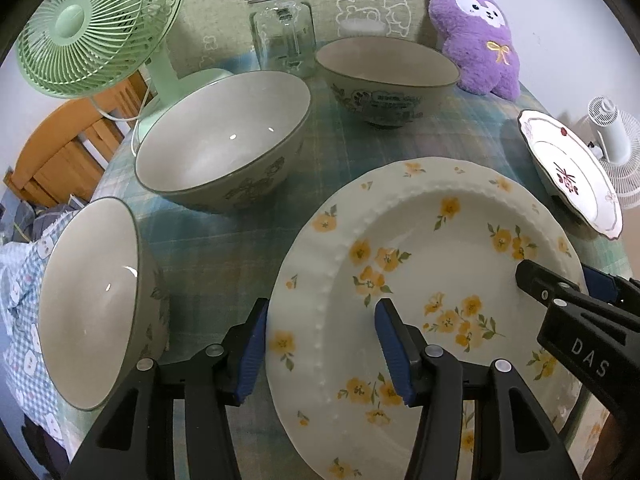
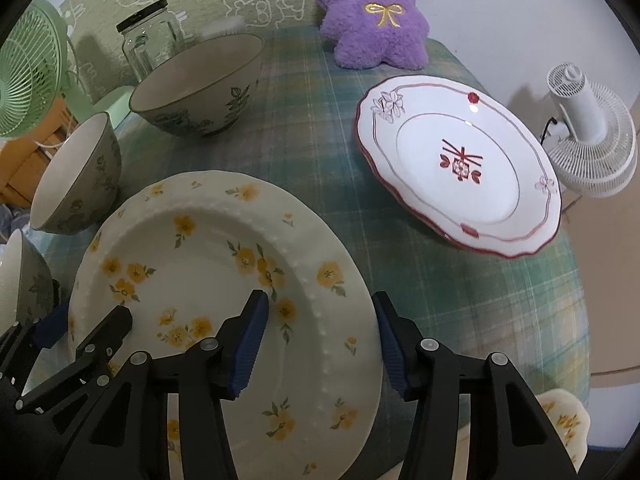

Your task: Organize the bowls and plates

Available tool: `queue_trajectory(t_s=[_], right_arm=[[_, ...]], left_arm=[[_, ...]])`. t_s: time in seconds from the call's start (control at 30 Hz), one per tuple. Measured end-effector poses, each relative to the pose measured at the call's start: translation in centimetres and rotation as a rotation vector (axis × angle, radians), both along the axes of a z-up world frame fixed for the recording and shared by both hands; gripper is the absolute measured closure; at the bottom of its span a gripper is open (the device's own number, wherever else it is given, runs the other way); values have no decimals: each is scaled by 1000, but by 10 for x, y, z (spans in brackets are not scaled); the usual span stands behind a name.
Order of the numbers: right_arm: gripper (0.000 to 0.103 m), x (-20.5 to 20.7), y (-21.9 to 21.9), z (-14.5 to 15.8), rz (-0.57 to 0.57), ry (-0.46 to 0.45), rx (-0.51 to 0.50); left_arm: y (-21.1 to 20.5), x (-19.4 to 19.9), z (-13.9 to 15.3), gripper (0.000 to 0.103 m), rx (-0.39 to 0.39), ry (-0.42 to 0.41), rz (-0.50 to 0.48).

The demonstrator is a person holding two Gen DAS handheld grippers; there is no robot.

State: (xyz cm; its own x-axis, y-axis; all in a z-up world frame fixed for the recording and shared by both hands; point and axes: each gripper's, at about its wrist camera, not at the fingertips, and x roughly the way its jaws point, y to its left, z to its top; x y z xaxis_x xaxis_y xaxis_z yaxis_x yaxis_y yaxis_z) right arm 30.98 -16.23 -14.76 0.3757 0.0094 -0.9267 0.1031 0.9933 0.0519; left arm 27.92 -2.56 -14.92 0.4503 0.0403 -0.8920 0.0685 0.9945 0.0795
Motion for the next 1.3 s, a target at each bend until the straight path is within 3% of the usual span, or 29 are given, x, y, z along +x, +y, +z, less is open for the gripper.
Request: queue_trajectory(t_s=[0.67, 1.3], right_arm=[[48, -19, 10, 24, 14, -20, -7], [51, -46, 7, 71, 3, -80, -9]], left_arm=[[11, -18, 22, 49, 1, -21, 11], [10, -47, 61, 51, -23, -87, 25]])
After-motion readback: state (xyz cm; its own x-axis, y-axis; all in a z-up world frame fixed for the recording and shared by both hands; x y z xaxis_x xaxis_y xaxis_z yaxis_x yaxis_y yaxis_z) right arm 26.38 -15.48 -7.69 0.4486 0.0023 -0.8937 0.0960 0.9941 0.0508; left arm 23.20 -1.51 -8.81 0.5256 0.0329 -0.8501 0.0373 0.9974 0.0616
